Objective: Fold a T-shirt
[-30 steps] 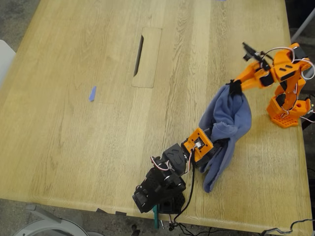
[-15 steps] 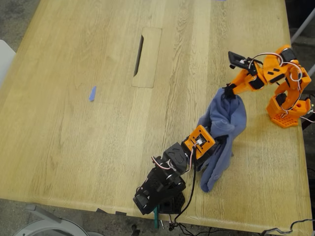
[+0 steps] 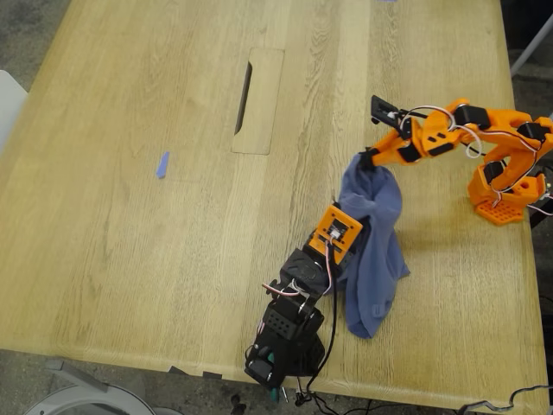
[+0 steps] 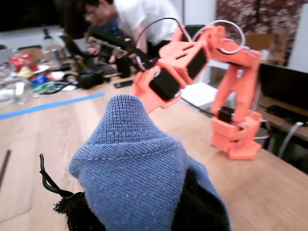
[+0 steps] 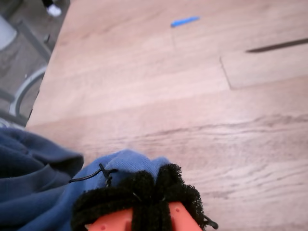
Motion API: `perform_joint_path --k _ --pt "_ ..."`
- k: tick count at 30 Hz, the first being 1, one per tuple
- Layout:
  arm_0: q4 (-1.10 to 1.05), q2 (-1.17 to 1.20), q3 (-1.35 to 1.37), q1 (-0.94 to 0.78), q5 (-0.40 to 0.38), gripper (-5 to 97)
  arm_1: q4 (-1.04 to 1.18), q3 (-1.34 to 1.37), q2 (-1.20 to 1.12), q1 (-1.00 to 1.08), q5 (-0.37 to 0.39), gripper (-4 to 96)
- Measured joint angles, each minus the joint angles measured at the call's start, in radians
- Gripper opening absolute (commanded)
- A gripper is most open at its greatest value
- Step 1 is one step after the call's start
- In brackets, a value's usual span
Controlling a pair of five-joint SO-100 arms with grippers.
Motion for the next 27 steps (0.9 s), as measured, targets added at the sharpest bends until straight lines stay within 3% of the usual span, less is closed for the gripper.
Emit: perform_joint_path --k 11,27 --pt "0.158 0.067 0.026 -0.287 0.0 0 -0.443 0.103 -0.202 0.066 -0.011 0.0" --pt "0.322 0.069 0.034 -0.614 0.0 0 -0.762 0.048 -0.531 0.133 -0.014 0.0"
